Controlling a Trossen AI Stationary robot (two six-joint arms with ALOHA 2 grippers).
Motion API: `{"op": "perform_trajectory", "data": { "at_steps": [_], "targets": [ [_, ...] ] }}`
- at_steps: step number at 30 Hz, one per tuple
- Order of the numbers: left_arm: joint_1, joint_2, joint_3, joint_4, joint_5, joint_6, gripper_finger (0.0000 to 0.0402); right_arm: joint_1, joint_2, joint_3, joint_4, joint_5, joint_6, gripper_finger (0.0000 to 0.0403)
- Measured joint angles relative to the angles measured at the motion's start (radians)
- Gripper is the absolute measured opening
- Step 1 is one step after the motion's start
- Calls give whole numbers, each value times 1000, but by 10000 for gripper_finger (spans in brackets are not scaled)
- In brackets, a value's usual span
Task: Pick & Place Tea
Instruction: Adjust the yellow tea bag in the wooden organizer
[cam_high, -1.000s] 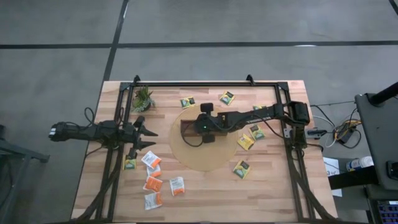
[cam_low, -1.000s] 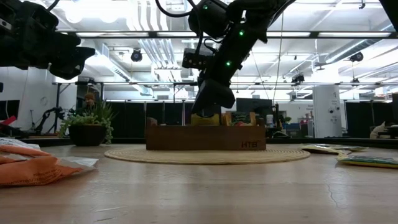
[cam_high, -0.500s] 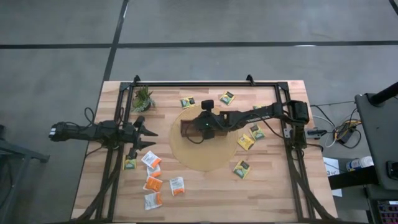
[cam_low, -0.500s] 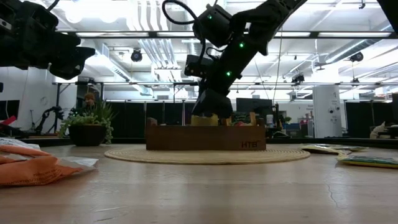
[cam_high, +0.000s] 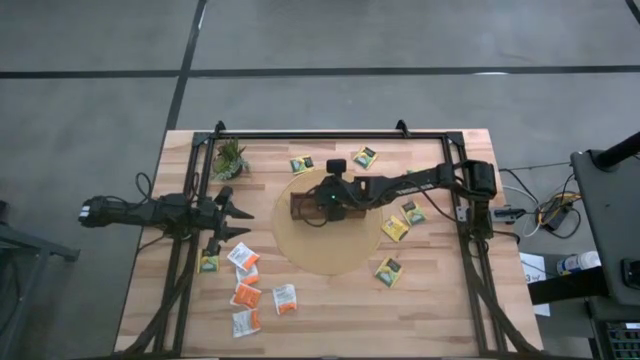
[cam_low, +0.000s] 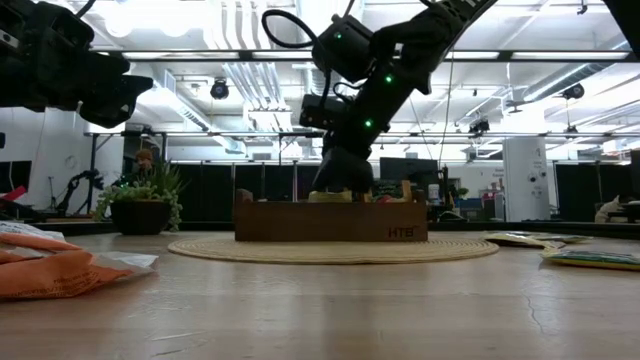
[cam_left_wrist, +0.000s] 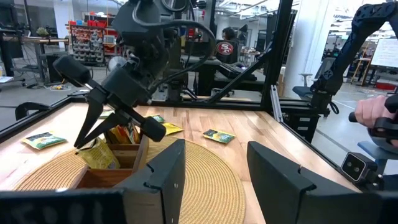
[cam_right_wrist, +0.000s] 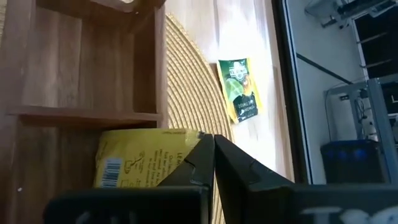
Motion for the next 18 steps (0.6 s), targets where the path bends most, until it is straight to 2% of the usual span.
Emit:
{"op": "perform_trajectory", "data": {
  "at_steps": [9, 18],
  "targets": [
    [0, 0, 0, 0, 0, 0, 167, 5, 0, 1, -11, -73, -1, 20],
    [0, 0, 0, 0, 0, 0, 167, 5, -9, 1, -14, -76, 0, 111]
  ]
}}
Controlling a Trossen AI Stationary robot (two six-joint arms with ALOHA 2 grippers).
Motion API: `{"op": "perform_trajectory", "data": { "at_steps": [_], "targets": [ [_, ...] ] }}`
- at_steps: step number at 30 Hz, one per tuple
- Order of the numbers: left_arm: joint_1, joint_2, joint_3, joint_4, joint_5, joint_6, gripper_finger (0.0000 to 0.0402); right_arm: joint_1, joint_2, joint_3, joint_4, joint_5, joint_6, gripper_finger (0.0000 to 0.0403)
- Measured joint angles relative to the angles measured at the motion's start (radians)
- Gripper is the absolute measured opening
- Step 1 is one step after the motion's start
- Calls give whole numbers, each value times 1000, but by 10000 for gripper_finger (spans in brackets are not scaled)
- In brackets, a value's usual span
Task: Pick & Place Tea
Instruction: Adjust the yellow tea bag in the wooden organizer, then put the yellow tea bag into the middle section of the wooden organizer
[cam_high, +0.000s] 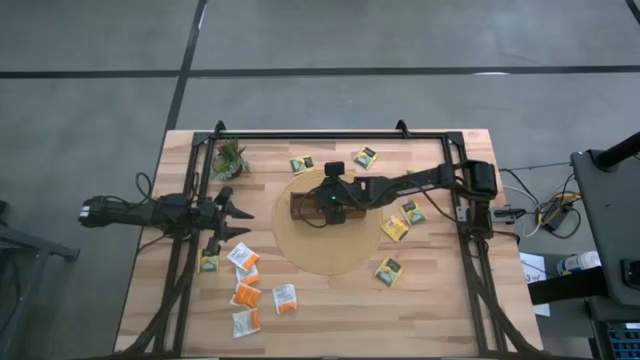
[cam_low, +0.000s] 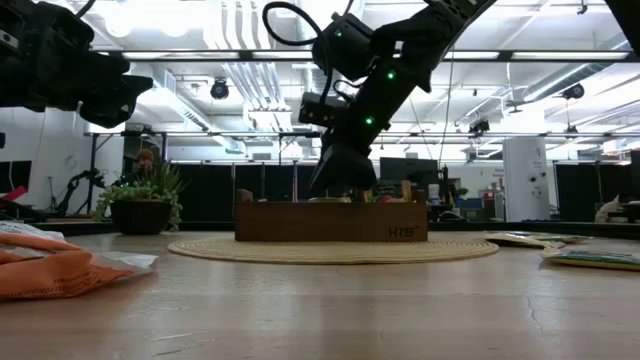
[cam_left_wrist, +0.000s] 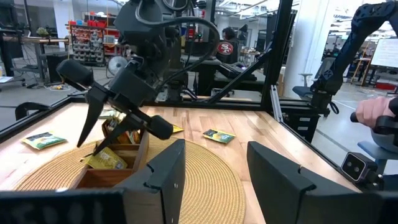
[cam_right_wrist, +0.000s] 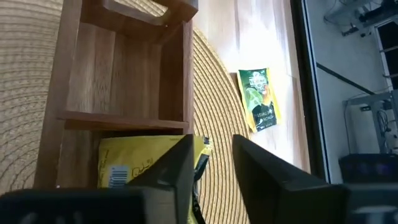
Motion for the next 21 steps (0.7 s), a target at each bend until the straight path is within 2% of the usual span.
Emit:
{"op": "perform_trajectory", "data": {
  "at_steps": [9, 21],
  "targets": [
    [0, 0, 0, 0, 0, 0, 167, 20, -80, 0, -50, 6, 42, 165],
    [0, 0, 0, 0, 0, 0, 167, 58, -195, 1, -226, -1, 208, 180]
  ]
}}
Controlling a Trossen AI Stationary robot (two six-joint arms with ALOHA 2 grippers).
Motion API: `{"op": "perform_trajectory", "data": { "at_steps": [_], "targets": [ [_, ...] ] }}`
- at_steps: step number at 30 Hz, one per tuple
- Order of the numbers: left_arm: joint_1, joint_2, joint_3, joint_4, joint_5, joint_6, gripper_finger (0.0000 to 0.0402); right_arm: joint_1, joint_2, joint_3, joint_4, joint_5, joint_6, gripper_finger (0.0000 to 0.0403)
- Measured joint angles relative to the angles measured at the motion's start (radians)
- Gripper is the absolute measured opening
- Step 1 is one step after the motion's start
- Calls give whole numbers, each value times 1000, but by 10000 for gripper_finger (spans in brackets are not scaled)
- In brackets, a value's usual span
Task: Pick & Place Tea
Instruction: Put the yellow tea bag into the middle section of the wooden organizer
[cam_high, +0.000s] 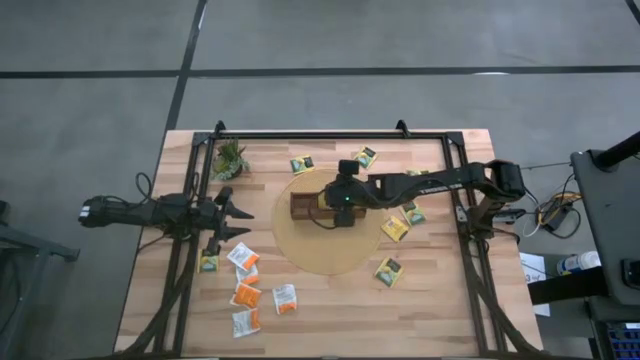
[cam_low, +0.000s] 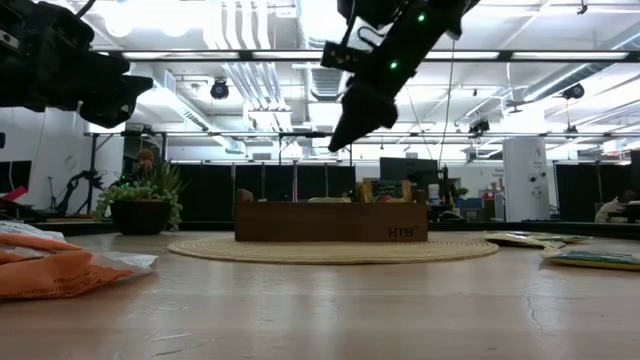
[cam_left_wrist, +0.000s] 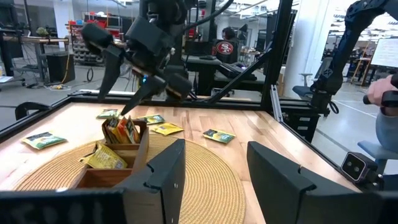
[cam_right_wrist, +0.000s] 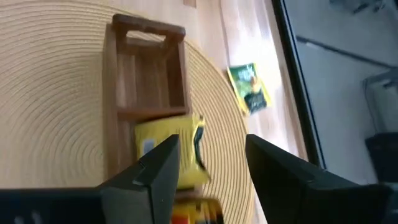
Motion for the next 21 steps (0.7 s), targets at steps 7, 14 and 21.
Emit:
{"op": "perform_trajectory", "data": {
  "at_steps": [7, 14, 21],
  "targets": [
    [0, 0, 0, 0, 0, 0, 167, 15, -67, 0, -133, -6, 81, 180],
    [0, 0, 0, 0, 0, 0, 167, 50, -123, 1, -300, -108, 191, 180],
    [0, 0, 0, 0, 0, 0, 167, 112, -151, -21, -413, -154, 298, 180]
  ]
}}
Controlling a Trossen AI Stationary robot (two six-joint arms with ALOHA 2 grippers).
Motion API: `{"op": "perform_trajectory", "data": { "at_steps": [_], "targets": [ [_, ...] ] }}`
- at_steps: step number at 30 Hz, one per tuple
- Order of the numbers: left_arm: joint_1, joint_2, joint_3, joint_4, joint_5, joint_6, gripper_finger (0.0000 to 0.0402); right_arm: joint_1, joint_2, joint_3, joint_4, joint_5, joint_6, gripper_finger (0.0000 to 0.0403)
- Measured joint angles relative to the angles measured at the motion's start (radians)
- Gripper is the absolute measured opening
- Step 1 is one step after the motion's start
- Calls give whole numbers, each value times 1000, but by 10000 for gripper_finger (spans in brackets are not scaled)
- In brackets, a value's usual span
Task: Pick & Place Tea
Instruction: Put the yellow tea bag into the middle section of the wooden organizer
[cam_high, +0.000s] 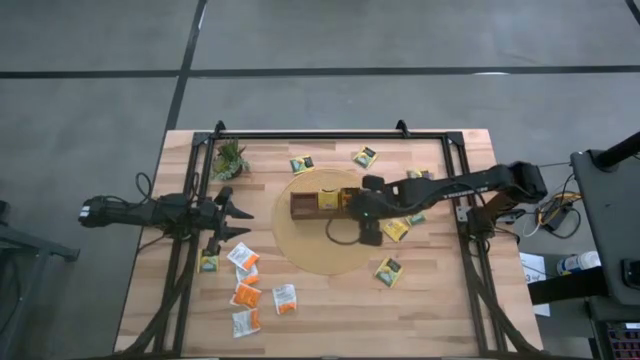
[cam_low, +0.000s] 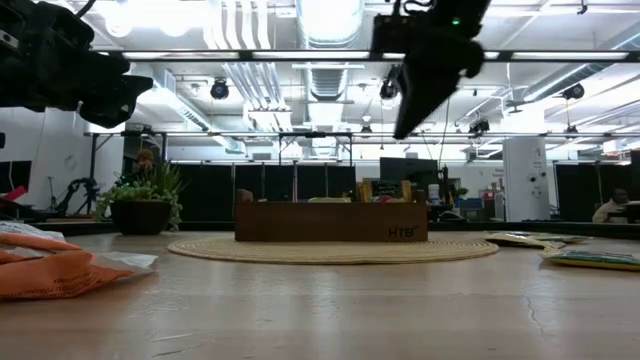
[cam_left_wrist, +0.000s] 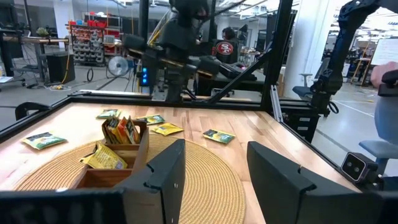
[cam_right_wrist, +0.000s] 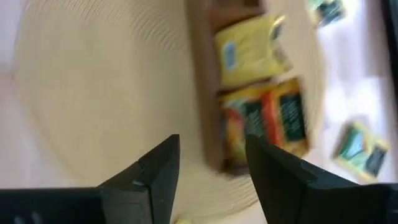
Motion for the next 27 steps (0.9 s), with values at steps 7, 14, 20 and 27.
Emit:
{"op": "perform_trajectory", "data": {
  "at_steps": [7, 14, 20, 27],
  "targets": [
    [0, 0, 0, 0, 0, 0, 167, 93, -1, -44, -143, -69, 108, 180],
    [0, 0, 0, 0, 0, 0, 167, 194, -1, -118, -142, -122, 215, 180],
    [0, 0, 0, 0, 0, 0, 167, 270, 0, -184, -127, -136, 370, 180],
    [0, 0, 0, 0, 0, 0, 167, 325, 1, -271, 15, -178, 454, 180]
  ]
}}
